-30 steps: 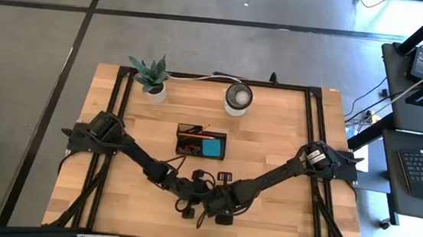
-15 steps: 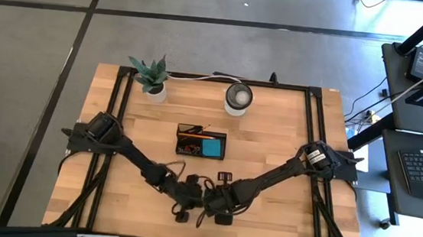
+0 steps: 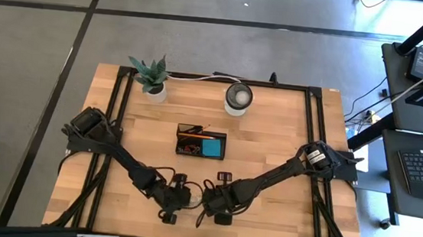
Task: Pick and place office supplies into organizer
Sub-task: Put the green scissor in the desk organizer
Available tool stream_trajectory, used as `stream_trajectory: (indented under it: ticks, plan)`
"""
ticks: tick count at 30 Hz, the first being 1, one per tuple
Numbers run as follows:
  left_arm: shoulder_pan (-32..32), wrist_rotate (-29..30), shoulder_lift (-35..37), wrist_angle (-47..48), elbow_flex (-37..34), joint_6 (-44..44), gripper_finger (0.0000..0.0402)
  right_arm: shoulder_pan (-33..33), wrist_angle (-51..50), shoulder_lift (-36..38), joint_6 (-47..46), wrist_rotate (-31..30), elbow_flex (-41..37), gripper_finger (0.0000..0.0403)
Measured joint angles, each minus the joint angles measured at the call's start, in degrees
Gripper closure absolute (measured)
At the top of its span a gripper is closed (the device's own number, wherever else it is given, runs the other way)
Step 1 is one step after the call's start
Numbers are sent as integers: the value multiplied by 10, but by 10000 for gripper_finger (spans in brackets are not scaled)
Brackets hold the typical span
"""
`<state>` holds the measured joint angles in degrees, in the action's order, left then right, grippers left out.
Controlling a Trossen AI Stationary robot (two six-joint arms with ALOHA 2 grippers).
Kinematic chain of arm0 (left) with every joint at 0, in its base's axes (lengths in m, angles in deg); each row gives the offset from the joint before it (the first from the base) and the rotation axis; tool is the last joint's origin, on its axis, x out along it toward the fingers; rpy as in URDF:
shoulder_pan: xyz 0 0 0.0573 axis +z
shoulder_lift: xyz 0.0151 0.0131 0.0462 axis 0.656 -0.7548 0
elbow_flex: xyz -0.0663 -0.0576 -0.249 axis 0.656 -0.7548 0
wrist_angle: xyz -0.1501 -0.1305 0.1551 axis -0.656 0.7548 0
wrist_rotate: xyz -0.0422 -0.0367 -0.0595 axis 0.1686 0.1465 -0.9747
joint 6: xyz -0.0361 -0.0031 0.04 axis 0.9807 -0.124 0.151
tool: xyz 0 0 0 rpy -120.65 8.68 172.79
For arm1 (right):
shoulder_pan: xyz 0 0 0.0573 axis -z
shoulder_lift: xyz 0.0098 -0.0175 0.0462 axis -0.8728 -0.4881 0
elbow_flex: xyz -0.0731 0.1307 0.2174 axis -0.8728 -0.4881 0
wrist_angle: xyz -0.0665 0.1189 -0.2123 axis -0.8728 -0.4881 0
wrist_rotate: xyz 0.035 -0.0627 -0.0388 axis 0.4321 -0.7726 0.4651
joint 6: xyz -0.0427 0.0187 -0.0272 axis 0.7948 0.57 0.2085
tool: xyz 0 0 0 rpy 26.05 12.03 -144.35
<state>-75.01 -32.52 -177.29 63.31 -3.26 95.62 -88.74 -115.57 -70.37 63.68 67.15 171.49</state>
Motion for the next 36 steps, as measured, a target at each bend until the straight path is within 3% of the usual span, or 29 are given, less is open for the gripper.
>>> stream_trajectory:
  ticks: [12,30,36]
  plan:
    - [-17,88,8,12,2,22,370,0,-1,0,2,-2,0,329]
    - [-16,92,-31,24,5,77,370,0,-1,0,9,-4,0,328]
    - [-16,89,-31,25,5,76,370,0,0,0,1,-3,-1,301]
